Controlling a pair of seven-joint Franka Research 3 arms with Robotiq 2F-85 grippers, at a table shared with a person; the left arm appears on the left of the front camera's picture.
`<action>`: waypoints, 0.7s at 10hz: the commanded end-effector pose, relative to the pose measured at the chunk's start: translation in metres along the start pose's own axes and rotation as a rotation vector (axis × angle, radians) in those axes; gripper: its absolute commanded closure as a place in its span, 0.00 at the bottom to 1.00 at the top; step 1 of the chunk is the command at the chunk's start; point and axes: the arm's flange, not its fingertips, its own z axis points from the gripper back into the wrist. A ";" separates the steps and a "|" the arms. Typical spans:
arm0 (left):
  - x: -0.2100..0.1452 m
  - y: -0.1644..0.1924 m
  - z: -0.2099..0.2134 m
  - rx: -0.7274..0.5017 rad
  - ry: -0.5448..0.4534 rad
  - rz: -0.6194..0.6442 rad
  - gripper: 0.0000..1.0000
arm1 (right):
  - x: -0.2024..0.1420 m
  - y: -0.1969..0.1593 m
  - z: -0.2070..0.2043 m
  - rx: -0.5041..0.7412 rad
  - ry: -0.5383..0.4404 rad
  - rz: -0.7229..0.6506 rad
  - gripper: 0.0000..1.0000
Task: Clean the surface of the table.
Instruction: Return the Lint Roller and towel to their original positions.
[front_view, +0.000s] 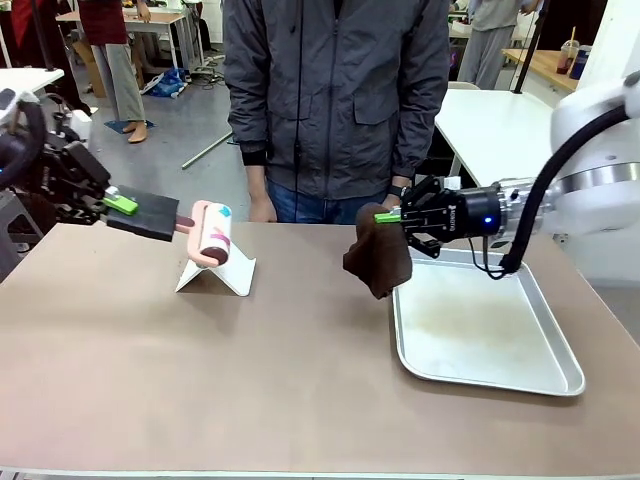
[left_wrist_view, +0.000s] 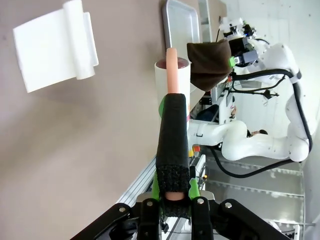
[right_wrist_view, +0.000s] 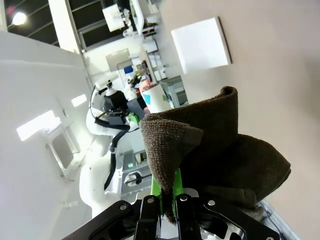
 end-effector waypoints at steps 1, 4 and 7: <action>0.017 -0.001 -0.014 0.015 0.007 0.031 0.78 | 0.009 -0.006 -0.023 0.013 0.000 0.050 0.91; 0.025 0.010 -0.027 -0.010 0.063 0.048 0.78 | 0.014 -0.013 -0.019 0.032 -0.025 0.016 0.91; 0.021 0.009 -0.033 0.045 0.020 0.013 0.78 | 0.006 -0.017 -0.027 -0.022 0.025 0.020 0.91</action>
